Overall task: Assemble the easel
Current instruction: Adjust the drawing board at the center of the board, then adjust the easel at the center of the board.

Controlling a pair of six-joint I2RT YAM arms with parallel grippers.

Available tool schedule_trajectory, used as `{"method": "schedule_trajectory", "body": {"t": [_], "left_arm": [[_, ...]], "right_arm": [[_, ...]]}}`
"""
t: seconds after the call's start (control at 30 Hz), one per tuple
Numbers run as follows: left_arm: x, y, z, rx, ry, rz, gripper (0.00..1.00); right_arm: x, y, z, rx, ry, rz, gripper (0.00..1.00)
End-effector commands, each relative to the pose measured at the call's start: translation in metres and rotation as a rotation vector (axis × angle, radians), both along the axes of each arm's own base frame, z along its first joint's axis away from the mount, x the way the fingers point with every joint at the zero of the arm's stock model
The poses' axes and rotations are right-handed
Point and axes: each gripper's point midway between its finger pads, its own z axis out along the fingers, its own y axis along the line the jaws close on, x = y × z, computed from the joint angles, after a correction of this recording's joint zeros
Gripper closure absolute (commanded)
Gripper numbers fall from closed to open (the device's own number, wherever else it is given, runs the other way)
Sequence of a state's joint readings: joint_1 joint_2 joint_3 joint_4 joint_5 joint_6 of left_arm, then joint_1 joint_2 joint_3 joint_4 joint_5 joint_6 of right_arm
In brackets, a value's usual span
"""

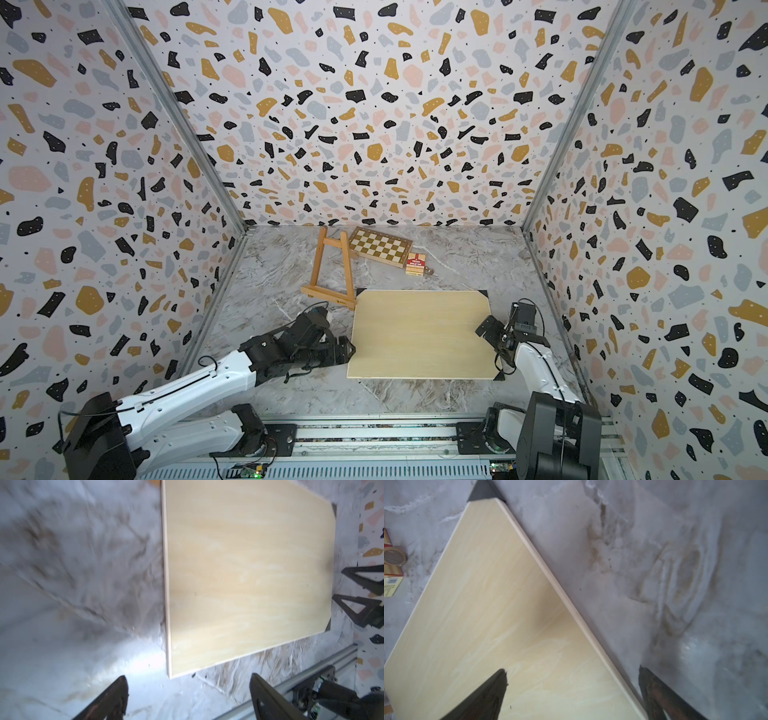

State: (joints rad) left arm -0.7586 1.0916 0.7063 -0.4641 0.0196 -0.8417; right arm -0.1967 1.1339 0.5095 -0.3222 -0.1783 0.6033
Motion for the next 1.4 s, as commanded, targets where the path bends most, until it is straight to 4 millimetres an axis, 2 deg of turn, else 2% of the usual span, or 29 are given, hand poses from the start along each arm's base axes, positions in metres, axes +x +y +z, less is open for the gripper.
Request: {"method": "schedule_trajectory", "body": {"t": [0.0, 0.1, 0.27, 0.37, 0.53, 0.73, 0.83, 1.0, 1.17, 1.27, 1.37], "left_arm": [[0.043, 0.014, 0.024, 0.141, -0.155, -0.03, 0.1], [0.083, 0.011, 0.038, 0.207, -0.239, -0.055, 0.09], [0.144, 0.007, 0.043, 0.267, -0.277, -0.034, 0.15], [0.174, -0.001, 0.043, 0.273, -0.314, -0.02, 0.18], [0.207, -0.004, 0.029, 0.335, -0.317, 0.019, 0.26], [0.229, -0.008, 0.006, 0.333, -0.274, 0.045, 0.34], [0.234, -0.003, -0.004, 0.348, -0.253, 0.084, 0.41], [0.242, 0.002, -0.01, 0.34, -0.272, 0.125, 0.45], [0.252, -0.008, -0.004, 0.285, -0.289, 0.116, 0.47], [0.251, -0.019, -0.002, 0.226, -0.28, 0.093, 0.49], [0.239, -0.023, -0.002, 0.179, -0.244, 0.083, 0.47]], "right_arm": [[0.023, 0.016, 0.027, -0.045, -0.069, 0.089, 0.0], [0.038, 0.048, 0.044, -0.059, -0.112, 0.211, 0.0], [0.052, 0.088, 0.067, -0.083, -0.177, 0.342, 0.0], [0.057, 0.096, 0.068, -0.092, -0.178, 0.37, 0.0], [0.064, 0.103, 0.071, -0.065, -0.194, 0.386, 0.0], [0.067, 0.102, 0.074, -0.074, -0.213, 0.384, 0.0], [0.067, 0.102, 0.073, -0.078, -0.212, 0.382, 0.0], [0.066, 0.101, 0.074, -0.082, -0.214, 0.381, 0.0], [0.067, 0.096, 0.076, -0.113, -0.22, 0.371, 0.0], [0.07, 0.081, 0.072, -0.108, -0.208, 0.326, 0.0], [0.071, 0.058, 0.064, -0.085, -0.192, 0.269, 0.0]]}}
